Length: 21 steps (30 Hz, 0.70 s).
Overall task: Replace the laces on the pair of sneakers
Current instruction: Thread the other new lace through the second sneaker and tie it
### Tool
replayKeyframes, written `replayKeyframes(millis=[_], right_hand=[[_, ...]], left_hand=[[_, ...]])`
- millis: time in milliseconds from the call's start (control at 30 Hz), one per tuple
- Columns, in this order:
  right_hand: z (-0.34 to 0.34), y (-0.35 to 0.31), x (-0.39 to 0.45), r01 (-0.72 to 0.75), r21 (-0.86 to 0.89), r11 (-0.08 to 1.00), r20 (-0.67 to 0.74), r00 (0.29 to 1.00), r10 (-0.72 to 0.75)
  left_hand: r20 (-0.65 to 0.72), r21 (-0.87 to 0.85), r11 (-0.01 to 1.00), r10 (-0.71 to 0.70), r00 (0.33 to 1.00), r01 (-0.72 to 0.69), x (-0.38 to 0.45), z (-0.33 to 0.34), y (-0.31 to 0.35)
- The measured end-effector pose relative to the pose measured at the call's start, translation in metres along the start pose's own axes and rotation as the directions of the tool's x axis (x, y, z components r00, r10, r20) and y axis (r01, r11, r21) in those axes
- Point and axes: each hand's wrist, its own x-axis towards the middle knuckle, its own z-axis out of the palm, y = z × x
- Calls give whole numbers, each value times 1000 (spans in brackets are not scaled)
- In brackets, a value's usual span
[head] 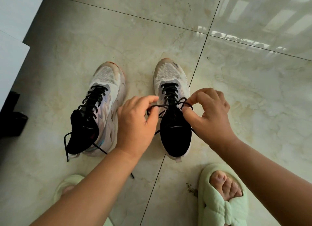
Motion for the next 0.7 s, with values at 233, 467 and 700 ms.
replayKeyframes(millis=[233,467,700], right_hand=[[-9,8,3,-31,-11,999,-104,994,30],[-13,3,1,-22,-11,1000,-26,999,22],[-5,-14,5,33,52,998,77,996,-37]], left_hand=[[46,-165,976,-138,989,144,4,-3,-8],[65,-42,994,-94,993,96,-1,-2,-9],[169,12,993,111,979,-115,5,-7,5]])
